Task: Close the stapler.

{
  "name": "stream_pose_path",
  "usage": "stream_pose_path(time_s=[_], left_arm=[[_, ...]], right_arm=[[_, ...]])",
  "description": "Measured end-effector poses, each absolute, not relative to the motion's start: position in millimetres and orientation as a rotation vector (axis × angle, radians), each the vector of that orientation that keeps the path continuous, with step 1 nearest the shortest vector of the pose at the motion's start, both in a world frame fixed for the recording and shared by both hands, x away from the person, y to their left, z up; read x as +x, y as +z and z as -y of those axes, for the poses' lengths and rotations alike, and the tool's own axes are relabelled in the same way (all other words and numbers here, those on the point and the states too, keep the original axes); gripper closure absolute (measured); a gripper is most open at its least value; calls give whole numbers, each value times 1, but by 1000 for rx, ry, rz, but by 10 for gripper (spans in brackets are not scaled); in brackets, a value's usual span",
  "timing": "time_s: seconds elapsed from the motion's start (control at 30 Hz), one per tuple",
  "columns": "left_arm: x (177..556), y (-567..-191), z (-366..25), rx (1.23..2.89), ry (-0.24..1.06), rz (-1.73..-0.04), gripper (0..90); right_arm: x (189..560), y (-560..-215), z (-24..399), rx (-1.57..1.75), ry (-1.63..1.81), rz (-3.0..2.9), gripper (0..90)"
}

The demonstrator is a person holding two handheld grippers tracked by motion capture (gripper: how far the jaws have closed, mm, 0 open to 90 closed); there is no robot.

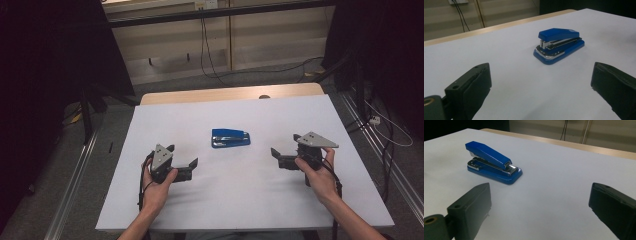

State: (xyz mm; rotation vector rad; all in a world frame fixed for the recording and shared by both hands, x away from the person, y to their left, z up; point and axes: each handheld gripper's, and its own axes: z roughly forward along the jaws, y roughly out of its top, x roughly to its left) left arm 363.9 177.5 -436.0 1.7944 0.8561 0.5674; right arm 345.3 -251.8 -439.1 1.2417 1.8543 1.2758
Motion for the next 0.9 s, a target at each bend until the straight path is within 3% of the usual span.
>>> stream_pose_path(time_s=[0.9], left_arm=[[318,-432,-222,1775,637,-911,32]], right_arm=[[290,-436,292,1297,1237,-1710,39]])
